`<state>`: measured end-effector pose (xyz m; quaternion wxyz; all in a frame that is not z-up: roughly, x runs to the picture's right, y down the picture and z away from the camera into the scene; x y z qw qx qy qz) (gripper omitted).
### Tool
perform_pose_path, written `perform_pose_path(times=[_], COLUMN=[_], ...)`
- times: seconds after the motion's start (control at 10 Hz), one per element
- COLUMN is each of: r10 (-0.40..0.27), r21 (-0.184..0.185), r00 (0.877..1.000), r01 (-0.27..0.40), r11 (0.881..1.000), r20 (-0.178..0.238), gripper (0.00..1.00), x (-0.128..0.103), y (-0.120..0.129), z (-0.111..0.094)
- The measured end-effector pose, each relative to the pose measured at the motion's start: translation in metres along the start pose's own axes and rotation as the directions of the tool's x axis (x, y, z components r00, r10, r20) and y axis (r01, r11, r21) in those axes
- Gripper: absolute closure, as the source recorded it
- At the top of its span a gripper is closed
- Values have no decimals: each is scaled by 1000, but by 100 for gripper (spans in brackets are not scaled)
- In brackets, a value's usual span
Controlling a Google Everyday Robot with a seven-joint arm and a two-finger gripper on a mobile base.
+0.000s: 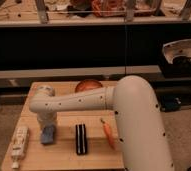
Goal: Wipe the white sponge on the table
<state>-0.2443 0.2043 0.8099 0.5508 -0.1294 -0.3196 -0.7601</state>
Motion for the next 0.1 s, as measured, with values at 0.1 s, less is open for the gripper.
perform_pose_path(times=[0.1], r10=[15], r21=[-1], r00=[1000], r01=[-15], r11=[1000], r20=[2], gripper=[47], x=[-1], y=[8], z=[-2])
